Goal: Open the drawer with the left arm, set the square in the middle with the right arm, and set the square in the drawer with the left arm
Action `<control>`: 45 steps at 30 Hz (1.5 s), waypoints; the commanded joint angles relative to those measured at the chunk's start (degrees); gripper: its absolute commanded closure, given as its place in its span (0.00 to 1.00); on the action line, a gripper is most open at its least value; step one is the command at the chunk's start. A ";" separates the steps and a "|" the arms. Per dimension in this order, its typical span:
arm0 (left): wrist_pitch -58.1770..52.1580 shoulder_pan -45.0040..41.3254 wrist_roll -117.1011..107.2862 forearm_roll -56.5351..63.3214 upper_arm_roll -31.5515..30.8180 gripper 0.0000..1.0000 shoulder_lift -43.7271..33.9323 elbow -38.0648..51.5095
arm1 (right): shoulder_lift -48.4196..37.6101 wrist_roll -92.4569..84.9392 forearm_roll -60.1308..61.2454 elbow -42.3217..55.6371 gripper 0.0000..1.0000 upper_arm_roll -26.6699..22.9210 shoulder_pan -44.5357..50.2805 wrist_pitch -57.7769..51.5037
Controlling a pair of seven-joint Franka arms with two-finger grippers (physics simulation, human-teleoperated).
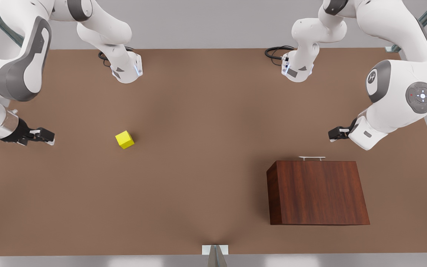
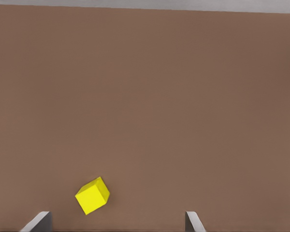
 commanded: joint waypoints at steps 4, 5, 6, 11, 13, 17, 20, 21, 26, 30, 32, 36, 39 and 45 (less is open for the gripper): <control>8.78 -0.09 -21.29 0.07 0.17 0.00 -5.80 -11.50 | -4.57 0.00 0.05 -11.37 0.00 0.65 0.30 4.21; 14.05 -0.09 -31.40 -0.20 0.17 0.00 -8.44 -16.69 | -6.51 -0.09 0.05 -16.82 0.00 2.85 0.30 10.18; 17.57 -0.18 -38.35 -0.28 0.17 0.00 -10.02 -20.29 | -8.62 -0.88 -0.56 -22.71 0.00 4.61 0.74 14.67; 42.71 -0.44 -51.10 -3.53 0.17 0.00 -20.39 -44.73 | -11.52 -17.93 -0.21 -39.67 0.00 4.87 4.96 30.14; 49.65 -0.44 -52.25 -3.62 0.09 0.00 -21.54 -50.18 | -11.52 -23.55 -0.13 -45.65 0.00 4.87 5.13 34.98; 55.54 -0.44 -58.21 -7.49 0.17 0.00 -21.89 -53.96 | -10.03 -28.39 0.22 -54.88 0.00 4.87 4.61 44.73; 59.41 -0.44 -60.33 -7.58 0.17 0.00 -20.83 -55.46 | -8.27 -27.51 8.92 -58.57 0.00 4.79 4.87 51.41; 61.08 -0.53 -60.60 -7.58 0.09 0.00 -20.75 -56.86 | -7.57 -25.94 10.94 -59.54 0.00 4.87 5.31 53.87; 61.88 -1.50 -60.68 -7.67 0.09 0.00 -18.46 -58.45 | -4.66 -22.41 11.39 -63.41 0.00 4.96 7.77 61.44; 64.86 -1.58 -60.68 -10.39 0.09 0.00 -16.09 -58.45 | -4.75 -22.94 11.39 -65.87 0.00 4.88 9.00 61.96; 65.21 -1.58 -60.68 -11.18 0.09 0.00 -15.74 -58.53 | -4.66 -23.12 10.95 -66.57 0.00 4.87 9.09 61.96; 67.67 -1.58 -60.68 -13.99 0.09 0.00 -14.33 -59.41 | -4.40 -23.64 8.14 -66.49 0.00 4.87 8.91 62.05; 70.48 -1.50 -60.68 -14.26 0.09 0.00 -12.57 -59.41 | -4.31 -23.64 8.14 -67.10 0.00 4.87 8.91 61.96; 73.39 -1.50 -60.68 -17.60 0.09 0.00 -11.87 -62.67 | -3.70 -23.73 8.05 -67.45 0.00 4.79 8.91 62.05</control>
